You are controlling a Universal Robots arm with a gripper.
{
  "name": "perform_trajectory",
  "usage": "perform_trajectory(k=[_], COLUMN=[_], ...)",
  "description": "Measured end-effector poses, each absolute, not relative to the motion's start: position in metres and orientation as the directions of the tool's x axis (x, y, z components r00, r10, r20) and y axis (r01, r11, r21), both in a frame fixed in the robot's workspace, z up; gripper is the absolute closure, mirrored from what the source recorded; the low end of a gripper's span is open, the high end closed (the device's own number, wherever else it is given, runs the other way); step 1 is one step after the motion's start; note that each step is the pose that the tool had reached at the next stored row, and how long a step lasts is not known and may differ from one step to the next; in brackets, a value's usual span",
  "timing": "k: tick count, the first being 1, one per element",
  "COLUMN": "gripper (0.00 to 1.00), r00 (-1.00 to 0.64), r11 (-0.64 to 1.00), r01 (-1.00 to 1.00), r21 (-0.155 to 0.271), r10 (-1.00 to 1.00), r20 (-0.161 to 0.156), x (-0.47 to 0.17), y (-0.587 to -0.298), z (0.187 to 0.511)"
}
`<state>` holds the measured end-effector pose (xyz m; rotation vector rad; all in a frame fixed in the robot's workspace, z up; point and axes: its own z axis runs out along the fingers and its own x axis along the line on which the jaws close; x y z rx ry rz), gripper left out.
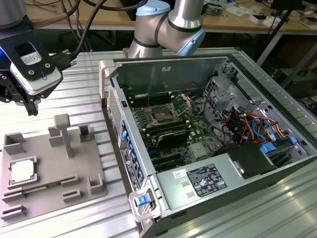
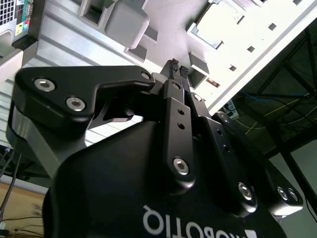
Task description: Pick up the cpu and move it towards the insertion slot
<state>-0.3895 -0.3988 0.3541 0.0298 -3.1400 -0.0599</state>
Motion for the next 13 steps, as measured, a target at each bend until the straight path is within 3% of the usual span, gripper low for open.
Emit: perform_trajectory(k=[13], gripper=[0.89], r00=[-1.000], r11=[0.999], r01=[-0.019], r21=[0.038], r10=[-0.019], r20=[0.000], x=[-0.3923], y=[-0.4001], z=[0.3538])
